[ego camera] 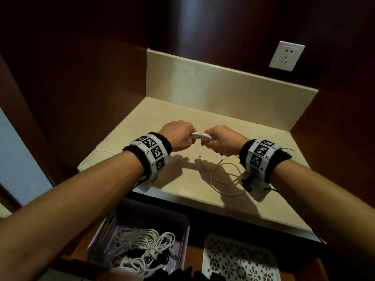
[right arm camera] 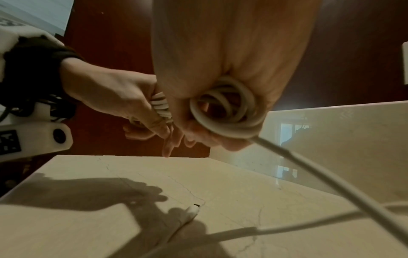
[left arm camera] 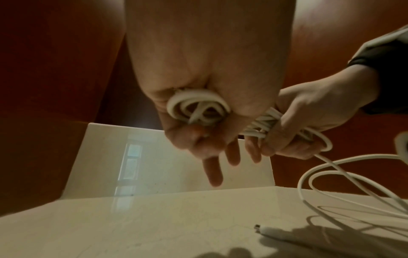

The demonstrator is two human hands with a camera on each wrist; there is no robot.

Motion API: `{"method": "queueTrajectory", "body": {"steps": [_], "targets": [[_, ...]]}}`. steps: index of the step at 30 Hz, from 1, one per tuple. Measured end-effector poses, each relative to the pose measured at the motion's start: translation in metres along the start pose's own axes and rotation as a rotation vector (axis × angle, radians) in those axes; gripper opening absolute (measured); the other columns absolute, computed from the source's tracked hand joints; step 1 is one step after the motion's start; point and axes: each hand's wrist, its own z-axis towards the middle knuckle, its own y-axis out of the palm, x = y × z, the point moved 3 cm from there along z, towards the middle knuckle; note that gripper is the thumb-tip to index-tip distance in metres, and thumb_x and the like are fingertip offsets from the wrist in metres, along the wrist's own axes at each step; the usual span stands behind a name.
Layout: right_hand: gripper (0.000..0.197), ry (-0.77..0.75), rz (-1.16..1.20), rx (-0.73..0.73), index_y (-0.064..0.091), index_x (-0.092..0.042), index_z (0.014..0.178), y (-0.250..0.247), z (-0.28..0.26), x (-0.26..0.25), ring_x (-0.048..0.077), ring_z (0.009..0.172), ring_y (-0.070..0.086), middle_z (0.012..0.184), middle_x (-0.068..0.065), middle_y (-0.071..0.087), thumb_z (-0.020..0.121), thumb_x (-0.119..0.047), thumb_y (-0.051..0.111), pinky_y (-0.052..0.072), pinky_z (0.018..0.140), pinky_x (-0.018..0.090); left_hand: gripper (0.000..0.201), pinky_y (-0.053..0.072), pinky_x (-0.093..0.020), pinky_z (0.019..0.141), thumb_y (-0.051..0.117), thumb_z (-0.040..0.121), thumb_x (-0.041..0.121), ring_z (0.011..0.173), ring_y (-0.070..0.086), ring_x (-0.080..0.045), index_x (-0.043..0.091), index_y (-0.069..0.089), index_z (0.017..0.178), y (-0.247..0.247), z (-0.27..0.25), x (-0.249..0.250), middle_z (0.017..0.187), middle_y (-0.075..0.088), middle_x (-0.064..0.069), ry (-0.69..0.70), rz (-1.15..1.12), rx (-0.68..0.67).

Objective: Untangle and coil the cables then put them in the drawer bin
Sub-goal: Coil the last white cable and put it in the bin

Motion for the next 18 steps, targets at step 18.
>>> {"method": "queueTrajectory", "body": {"steps": [18], "targets": [[0.021, -0.059, -0.364, 0.071, 0.064, -0.022, 0.092, -0.008, -0.011, 0.007, 0.021, 0.073, 0.055, 0.078, 0.001, 0.061, 0.092, -0.043, 0.061, 0.038, 0.063, 0.030, 0.027, 0.034, -0.029, 0.056, 0.059, 0.092, 0.042, 0.065, 0.052, -0.019, 0.016, 0.067, 0.091, -0.002, 0.001, 0.001, 0.065, 0.053, 0.004, 0.072, 0.082, -0.074]]}}
